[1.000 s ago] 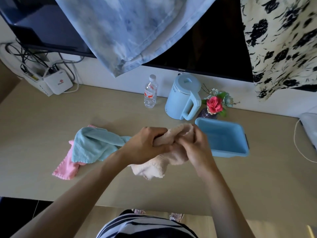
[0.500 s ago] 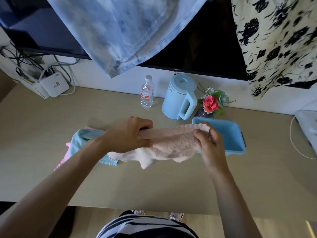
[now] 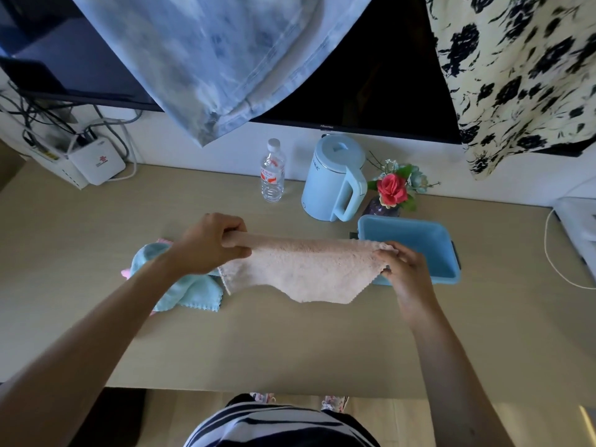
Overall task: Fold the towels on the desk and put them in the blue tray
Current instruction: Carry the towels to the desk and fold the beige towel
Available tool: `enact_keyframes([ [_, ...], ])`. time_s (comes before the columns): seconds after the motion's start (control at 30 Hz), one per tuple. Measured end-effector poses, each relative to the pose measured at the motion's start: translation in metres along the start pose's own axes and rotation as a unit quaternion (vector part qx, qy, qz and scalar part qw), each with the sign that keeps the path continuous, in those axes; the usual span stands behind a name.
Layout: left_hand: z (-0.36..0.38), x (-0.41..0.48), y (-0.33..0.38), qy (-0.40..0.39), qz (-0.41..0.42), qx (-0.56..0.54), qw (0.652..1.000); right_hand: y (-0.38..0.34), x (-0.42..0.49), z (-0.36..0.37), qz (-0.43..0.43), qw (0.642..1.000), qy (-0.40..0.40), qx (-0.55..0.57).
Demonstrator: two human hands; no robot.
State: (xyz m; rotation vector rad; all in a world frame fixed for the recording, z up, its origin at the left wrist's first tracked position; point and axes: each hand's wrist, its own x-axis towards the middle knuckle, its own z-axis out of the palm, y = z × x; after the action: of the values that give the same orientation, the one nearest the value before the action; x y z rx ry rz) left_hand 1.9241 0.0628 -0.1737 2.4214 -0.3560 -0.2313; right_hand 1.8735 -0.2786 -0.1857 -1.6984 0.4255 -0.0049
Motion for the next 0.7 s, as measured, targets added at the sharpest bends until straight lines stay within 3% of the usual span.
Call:
enact_keyframes([
  [0.13, -0.011, -0.01, 0.001, 0.07, 0.011, -0.033, 0.997, -0.005, -0.004, -0.01, -0.034, 0.997, -0.019, 0.068],
  [0.23, -0.009, -0.028, -0.001, 0.073, 0.036, -0.037, 0.996, 0.004, -0.011, -0.02, -0.052, 0.992, -0.071, 0.086],
  [0.47, 0.066, -0.075, -0.057, -0.086, 0.042, -0.071, 0.993, 0.091, -0.033, -0.022, -0.01, 0.988, -0.143, -0.057],
  [0.53, 0.092, -0.086, -0.071, -0.127, 0.005, -0.055, 0.99, 0.123, -0.04, -0.02, 0.02, 0.981, -0.163, -0.1],
  [0.7, 0.131, -0.103, -0.091, -0.167, -0.035, -0.029, 0.985, 0.165, -0.061, -0.011, 0.097, 0.976, -0.161, -0.109],
])
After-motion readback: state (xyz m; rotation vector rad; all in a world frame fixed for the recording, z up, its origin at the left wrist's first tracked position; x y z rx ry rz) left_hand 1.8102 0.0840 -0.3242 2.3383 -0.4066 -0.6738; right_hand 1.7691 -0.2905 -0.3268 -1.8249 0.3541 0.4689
